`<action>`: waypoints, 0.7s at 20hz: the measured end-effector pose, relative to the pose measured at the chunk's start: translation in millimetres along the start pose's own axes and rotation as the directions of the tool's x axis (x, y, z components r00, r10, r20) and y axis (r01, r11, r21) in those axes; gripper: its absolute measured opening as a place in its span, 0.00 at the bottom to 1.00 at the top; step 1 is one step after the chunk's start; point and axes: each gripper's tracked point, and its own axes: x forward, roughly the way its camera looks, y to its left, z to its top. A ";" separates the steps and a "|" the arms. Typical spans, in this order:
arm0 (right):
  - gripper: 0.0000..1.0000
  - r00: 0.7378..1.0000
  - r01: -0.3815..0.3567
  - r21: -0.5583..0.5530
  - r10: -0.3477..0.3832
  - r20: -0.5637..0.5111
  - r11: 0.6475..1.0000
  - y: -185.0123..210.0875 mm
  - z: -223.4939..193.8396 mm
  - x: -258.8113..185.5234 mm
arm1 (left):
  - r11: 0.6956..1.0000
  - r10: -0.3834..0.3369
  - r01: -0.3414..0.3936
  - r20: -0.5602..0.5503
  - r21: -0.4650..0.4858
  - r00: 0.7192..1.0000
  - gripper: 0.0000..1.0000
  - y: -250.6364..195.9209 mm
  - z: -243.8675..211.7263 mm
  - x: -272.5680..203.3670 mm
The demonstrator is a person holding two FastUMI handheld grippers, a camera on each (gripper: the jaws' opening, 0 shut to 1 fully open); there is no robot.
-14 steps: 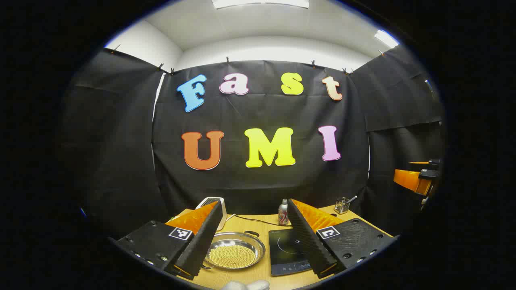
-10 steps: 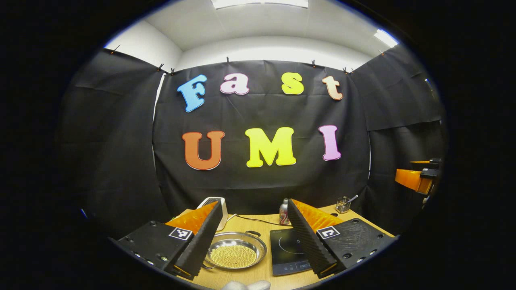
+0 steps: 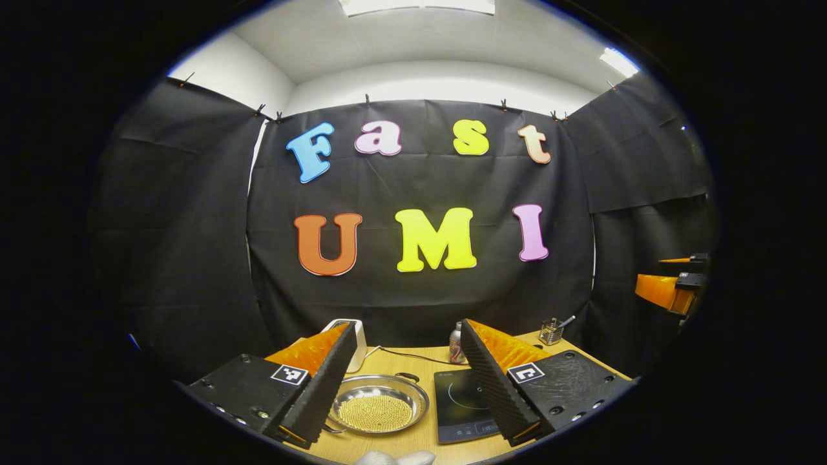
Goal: First push the handle of the pot to place it horizontally, then grasp the pot with both hands and set it on the induction cooktop.
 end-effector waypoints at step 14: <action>0.96 1.000 0.002 -0.007 -0.002 -0.009 1.000 2.3 -4.0 -0.2 | 1.000 -0.016 0.016 -0.004 0.006 1.000 0.96 -2.2 -2.9 0.5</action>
